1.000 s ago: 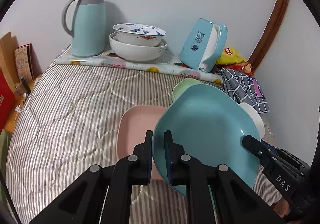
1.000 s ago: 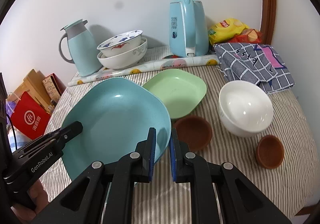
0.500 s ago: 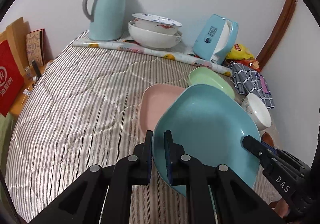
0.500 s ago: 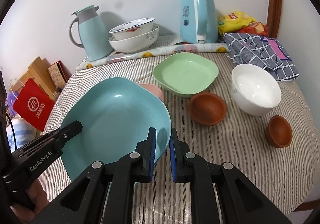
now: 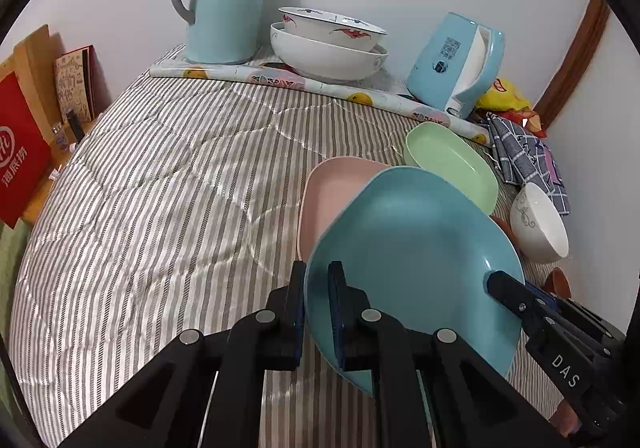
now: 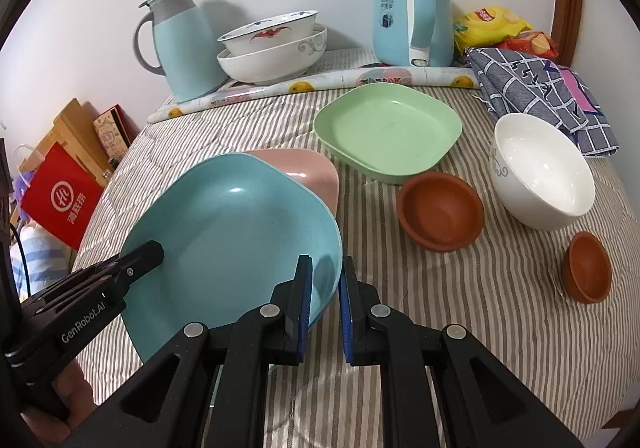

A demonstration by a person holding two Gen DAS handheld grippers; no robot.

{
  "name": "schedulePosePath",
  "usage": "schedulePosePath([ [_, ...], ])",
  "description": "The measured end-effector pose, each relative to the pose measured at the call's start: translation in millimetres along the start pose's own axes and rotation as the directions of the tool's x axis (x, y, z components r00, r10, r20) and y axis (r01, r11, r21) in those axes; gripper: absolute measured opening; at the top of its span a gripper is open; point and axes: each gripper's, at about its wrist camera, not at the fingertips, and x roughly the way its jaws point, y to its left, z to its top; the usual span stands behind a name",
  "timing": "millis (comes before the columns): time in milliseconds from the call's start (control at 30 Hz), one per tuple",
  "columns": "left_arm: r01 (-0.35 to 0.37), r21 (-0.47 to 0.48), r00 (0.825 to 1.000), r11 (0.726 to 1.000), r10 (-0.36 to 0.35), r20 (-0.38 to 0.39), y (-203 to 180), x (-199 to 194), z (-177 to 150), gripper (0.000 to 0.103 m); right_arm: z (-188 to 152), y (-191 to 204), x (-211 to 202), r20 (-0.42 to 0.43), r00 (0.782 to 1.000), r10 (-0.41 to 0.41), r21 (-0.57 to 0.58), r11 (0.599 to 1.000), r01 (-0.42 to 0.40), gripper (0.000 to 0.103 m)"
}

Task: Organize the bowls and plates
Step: 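Lift the blue plate with both grippers and carry it over the pink plate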

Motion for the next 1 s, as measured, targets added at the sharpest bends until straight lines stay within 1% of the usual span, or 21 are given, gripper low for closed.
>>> schedulePosePath([
  [133, -0.003, -0.003, 1.000, 1.000, 0.003, -0.008, 1.9, 8.8, 6.8, 0.011, 9.9, -0.5, 8.9, -0.004, 1.000, 0.003, -0.012, 1.000, -0.003, 0.013],
  [367, -0.036, 0.011, 0.999, 0.999, 0.037, -0.031, 1.2, 24.3, 14.6, 0.011, 23.0, 1.8, 29.3, -0.023, 1.000, -0.012, -0.035, 0.999, 0.012, 0.013],
  [533, -0.052, 0.008, 0.998, 0.999, 0.052, -0.045, 2.9, 33.7, 19.2, 0.011, 29.4, 2.2, 44.1, -0.050, 0.999, -0.010, -0.056, 0.998, 0.007, 0.013],
  [667, -0.068, 0.011, 0.996, 0.998, 0.068, -0.052, 3.2, 40.5, 20.4, 0.011, 33.6, 5.1, 52.3, -0.055, 0.998, -0.012, -0.074, 0.997, 0.008, 0.014],
  [767, -0.057, 0.002, 0.997, 0.998, 0.057, -0.053, 3.6, 44.1, 22.7, 0.012, 37.1, 7.9, 59.2, -0.054, 0.998, -0.040, -0.097, 0.995, 0.034, 0.015],
  [1000, -0.053, 0.003, 0.997, 0.999, 0.053, -0.060, 3.1, 51.8, 27.0, 0.013, 46.4, 7.2, 70.8, -0.052, 0.998, -0.036, -0.123, 0.992, 0.030, 0.018],
])
